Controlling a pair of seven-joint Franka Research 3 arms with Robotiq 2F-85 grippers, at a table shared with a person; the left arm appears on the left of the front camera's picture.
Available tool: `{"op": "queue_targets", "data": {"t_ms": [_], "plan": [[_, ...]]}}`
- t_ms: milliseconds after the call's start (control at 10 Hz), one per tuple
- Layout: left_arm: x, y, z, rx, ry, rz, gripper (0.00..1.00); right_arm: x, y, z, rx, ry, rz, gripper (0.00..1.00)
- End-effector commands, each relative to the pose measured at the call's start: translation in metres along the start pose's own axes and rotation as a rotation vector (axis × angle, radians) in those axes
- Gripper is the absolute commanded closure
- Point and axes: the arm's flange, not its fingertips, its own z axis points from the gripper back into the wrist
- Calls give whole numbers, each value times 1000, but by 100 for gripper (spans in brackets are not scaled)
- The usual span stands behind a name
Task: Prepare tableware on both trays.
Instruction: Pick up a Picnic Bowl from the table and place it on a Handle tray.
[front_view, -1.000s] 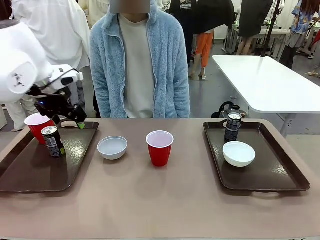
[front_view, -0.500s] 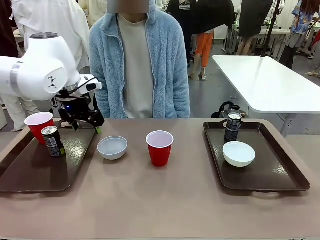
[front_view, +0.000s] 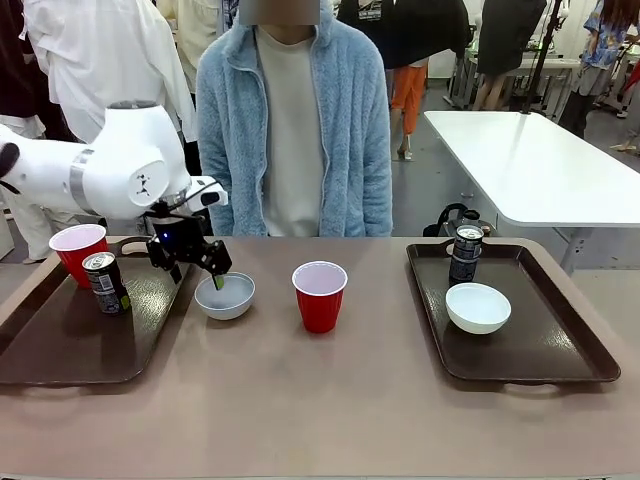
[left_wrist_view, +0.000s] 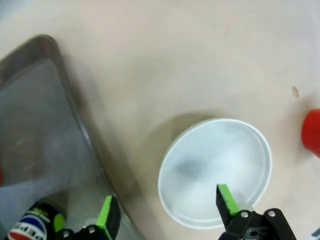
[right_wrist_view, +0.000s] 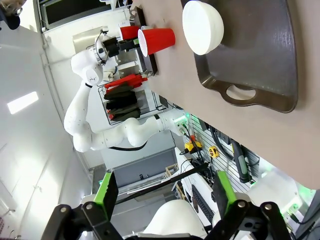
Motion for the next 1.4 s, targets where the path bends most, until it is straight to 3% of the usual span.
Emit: {"op": "queue_targets", "data": {"t_ms": [0,100,200,300,500,600,800,1100,1300], "plan": [[11,-4,-14,-39,-6,-35,5,0,0,0,0,-1,-1,0],[15,-5,-21,-53,8,-52,56,0,0,0,0,-1,-1,0],[16,-4,-23,-58,9,-40,62,0,0,0,0,-1,-1,0],[18,-3,-23,-50,11,-34,100,0,0,0,0,-1,-1,0],[21,-2,-21,-25,14,-25,100,0,0,0,0,-1,-1,0],[21,-2,-19,-20,14,-21,78,0,0,0,0,-1,-1,0],[14,2,-12,3,26,-17,100,0,0,0,0,-1,-1,0],[-6,5,13,25,45,-15,100,0,0,0,0,-1,-1,0],[-44,9,50,26,102,2,100,0,0,0,0,-1,-1,0]]}}
